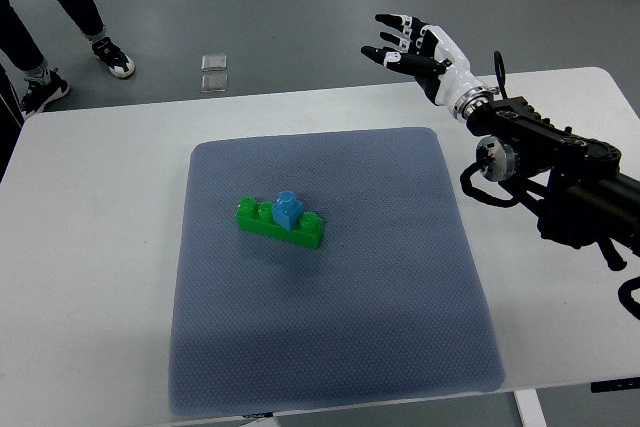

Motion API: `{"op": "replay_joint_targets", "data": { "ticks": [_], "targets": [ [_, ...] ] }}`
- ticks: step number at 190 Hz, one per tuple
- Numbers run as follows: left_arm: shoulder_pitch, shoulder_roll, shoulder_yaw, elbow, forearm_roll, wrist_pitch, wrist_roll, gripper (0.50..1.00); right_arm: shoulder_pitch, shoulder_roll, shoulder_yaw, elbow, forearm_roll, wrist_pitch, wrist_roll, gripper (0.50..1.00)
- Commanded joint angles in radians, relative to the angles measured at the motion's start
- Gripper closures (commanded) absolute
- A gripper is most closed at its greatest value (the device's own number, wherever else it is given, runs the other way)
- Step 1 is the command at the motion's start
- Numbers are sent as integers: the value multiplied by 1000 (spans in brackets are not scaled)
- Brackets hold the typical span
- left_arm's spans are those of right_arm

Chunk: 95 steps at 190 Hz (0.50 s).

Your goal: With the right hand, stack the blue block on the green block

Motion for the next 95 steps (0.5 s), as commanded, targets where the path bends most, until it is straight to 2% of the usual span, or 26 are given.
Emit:
{"op": "replay_joint_targets", "data": {
  "ticks": [1, 40, 95],
  "targets": [
    [0, 0, 0, 0, 0, 0, 0, 500, -27, 15, 59, -3, 91, 1, -30, 587],
    [0, 0, 0, 0, 0, 0, 0, 500, -50, 23, 145, -3, 111, -5, -21, 587],
    [0, 0, 0, 0, 0, 0, 0, 500, -79, 43, 151, -3, 109, -4, -11, 585]
  ]
}}
